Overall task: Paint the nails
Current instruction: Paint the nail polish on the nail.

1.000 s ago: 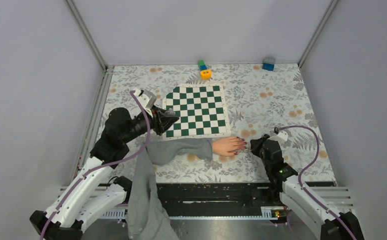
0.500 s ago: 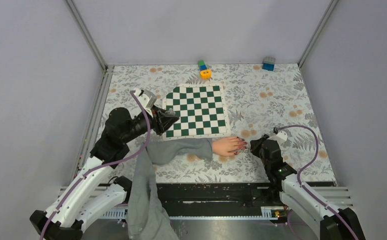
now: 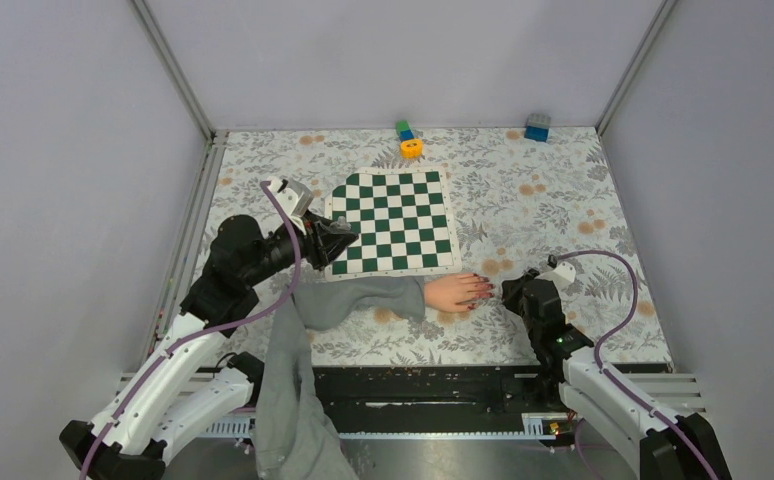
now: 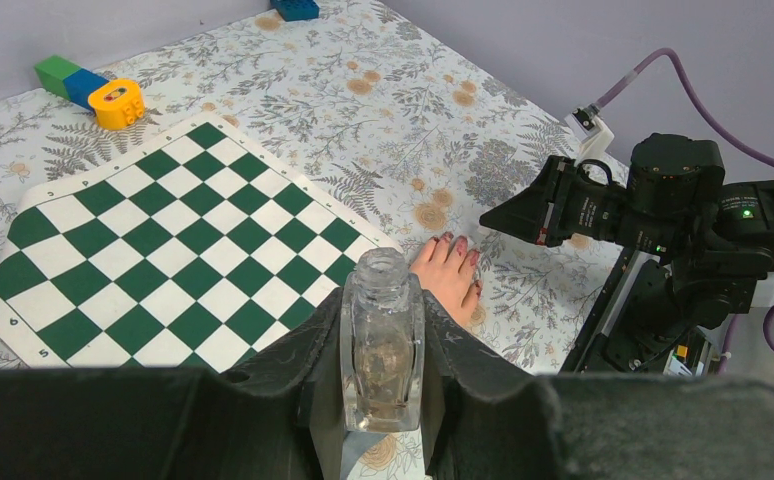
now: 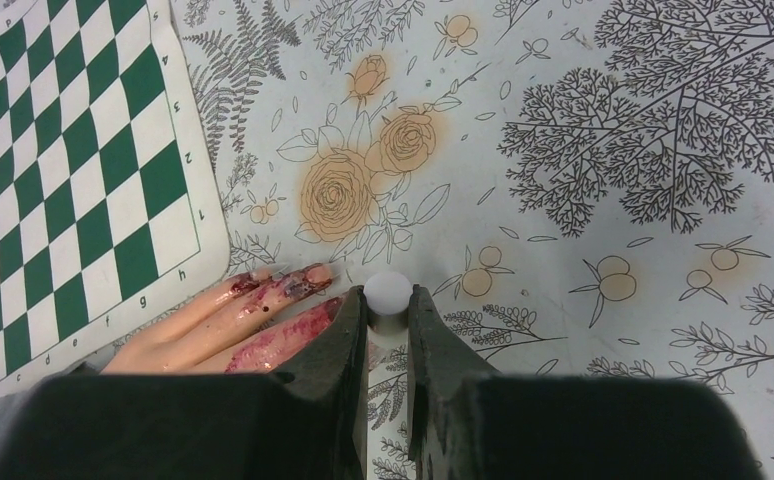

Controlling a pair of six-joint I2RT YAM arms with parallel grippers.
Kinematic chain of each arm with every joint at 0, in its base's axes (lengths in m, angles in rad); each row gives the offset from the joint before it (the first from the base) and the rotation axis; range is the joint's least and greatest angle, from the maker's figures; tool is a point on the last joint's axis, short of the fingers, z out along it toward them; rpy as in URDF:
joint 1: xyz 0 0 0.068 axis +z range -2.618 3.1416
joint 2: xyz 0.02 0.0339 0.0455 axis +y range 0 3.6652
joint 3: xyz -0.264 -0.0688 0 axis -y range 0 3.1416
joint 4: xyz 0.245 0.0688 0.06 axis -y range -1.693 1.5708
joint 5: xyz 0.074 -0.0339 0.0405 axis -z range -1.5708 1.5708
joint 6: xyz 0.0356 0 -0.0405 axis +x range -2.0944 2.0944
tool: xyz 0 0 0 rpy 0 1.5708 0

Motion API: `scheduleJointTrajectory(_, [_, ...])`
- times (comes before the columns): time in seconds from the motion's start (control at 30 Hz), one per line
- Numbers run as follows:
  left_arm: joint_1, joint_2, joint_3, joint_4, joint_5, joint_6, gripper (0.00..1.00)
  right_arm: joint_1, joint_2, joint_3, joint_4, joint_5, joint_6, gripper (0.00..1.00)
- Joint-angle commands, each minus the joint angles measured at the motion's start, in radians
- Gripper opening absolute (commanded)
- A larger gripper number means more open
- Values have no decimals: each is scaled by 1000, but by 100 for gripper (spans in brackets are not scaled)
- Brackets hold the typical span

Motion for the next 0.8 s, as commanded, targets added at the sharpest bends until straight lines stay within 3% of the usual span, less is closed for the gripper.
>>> scheduleJointTrajectory(0.0, [4, -1, 25, 46, 9, -10, 0, -6, 3, 40, 35, 57, 14, 0])
scheduleJointTrajectory(0.77, [3, -4, 26, 44, 7, -8, 0, -6, -38, 23, 31, 113, 40, 0])
